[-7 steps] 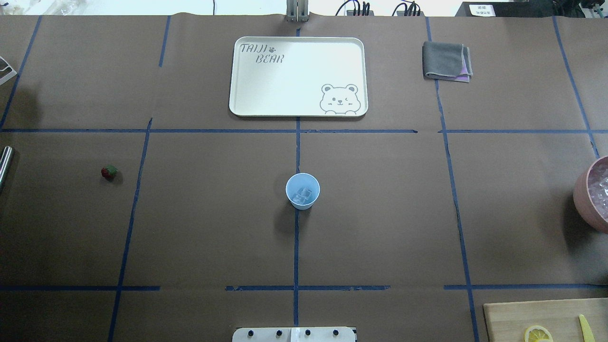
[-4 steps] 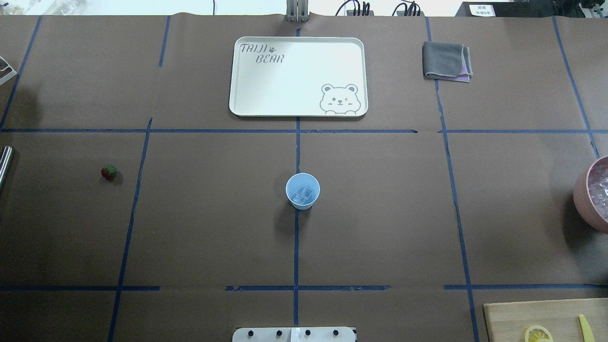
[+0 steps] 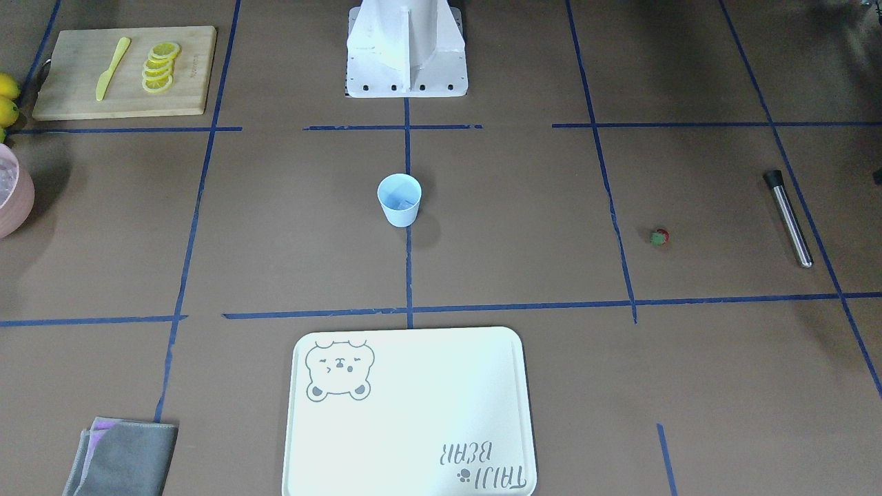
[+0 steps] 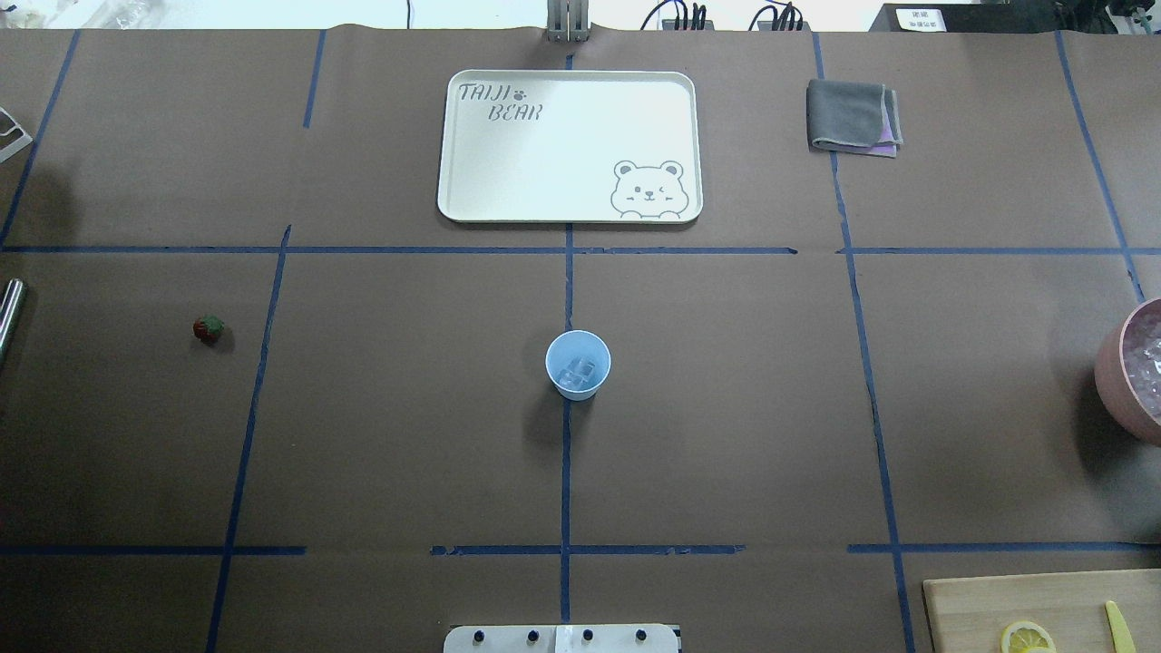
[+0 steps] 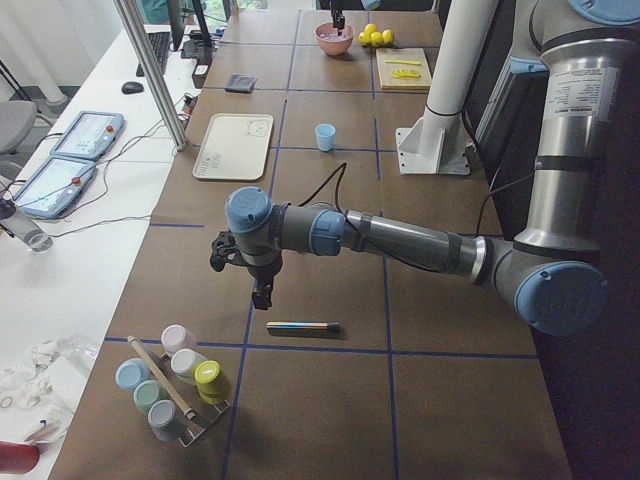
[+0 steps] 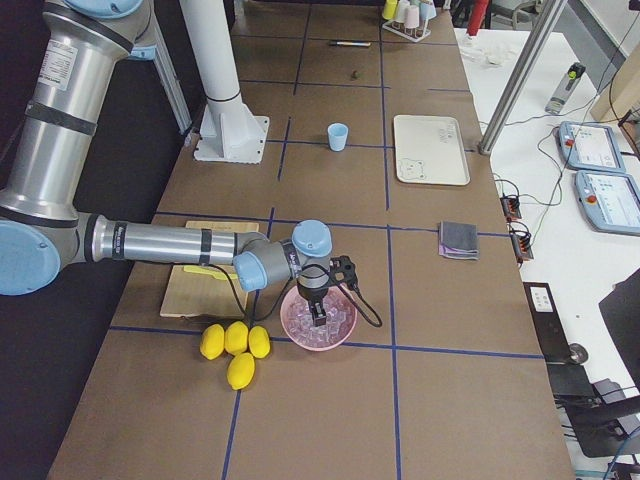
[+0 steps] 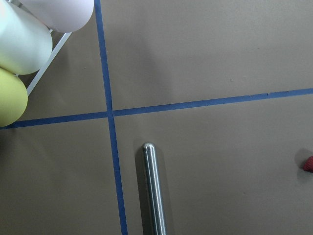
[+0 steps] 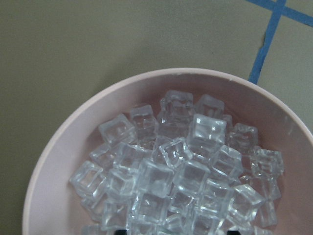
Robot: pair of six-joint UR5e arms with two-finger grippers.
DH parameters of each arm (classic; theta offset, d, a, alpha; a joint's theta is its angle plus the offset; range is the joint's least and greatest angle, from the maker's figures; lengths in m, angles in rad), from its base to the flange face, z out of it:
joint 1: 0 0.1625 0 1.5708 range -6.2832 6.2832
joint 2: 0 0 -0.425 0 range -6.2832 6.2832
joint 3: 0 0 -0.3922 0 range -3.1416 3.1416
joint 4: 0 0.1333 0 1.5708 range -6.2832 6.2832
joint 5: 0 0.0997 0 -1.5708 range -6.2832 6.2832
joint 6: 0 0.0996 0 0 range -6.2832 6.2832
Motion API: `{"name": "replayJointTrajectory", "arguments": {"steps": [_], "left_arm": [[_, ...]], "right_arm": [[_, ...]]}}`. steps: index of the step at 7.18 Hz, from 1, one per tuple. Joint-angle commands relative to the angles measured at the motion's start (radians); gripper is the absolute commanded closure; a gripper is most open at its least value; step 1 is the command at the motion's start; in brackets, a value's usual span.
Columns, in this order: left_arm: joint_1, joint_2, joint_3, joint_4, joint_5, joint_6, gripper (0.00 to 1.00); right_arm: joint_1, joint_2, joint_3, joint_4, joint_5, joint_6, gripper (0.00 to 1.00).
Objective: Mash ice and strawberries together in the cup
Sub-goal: 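Lower the right gripper into the ice and grasp a third cube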
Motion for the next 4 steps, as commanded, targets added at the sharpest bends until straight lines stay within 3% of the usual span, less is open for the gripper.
{"name": "replayJointTrajectory", "arguments": {"steps": [1, 4], "left_arm": [[0.0, 0.0, 0.0, -0.002, 0.0, 0.0, 0.0], [0.0, -0.001, 0.003, 0.0, 0.0, 0.0, 0.0]], "right_arm": [[-0.007, -0.002, -0.001, 0.001, 0.002, -0.001, 0.31], [-0.033, -0.002, -0.007, 0.001, 0.005, -0.001, 0.4]]}}
